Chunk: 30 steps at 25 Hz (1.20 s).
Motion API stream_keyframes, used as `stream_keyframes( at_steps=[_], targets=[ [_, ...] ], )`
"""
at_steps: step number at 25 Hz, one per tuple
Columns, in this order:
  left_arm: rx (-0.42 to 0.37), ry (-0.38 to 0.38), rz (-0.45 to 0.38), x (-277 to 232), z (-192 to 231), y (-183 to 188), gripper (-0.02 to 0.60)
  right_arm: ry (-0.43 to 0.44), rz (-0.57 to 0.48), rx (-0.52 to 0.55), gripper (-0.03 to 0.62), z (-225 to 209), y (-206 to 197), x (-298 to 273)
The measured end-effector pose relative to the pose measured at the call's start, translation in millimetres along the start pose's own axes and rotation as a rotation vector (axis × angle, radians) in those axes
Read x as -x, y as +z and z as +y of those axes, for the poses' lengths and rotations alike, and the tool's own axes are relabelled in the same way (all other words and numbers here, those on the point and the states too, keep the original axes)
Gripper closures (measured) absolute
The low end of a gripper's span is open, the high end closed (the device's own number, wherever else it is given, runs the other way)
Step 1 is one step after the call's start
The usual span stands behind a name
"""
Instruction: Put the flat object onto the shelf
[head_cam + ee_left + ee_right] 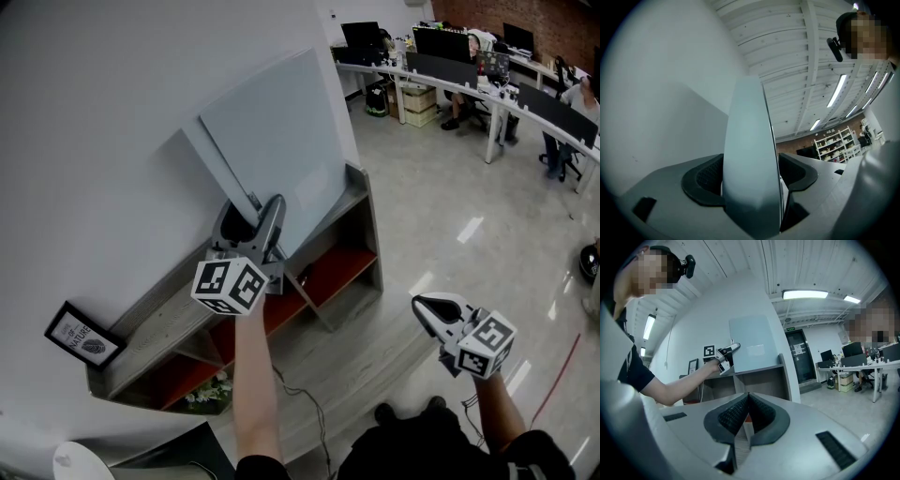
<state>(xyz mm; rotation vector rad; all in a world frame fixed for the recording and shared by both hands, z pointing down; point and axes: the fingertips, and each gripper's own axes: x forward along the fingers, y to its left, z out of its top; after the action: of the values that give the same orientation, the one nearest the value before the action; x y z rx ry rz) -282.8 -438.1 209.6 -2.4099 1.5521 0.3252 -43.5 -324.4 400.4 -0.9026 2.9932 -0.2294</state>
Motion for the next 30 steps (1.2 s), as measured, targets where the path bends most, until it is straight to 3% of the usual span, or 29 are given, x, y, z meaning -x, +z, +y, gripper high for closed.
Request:
stream_keyframes(
  at_steps=[17, 30],
  targets=[
    [-0.006, 0.030, 0.003, 26.9, 1.8, -2.7, 0.202, 0.008, 0.001, 0.016, 0.582, 14.4, 1.1, 2.8],
    [0.024, 0.030, -0.014, 74.5, -25.1, -13.2, 0.201, 0.060, 0.002, 0.013, 0.582, 32.3, -0.3, -8.8]
  ],
)
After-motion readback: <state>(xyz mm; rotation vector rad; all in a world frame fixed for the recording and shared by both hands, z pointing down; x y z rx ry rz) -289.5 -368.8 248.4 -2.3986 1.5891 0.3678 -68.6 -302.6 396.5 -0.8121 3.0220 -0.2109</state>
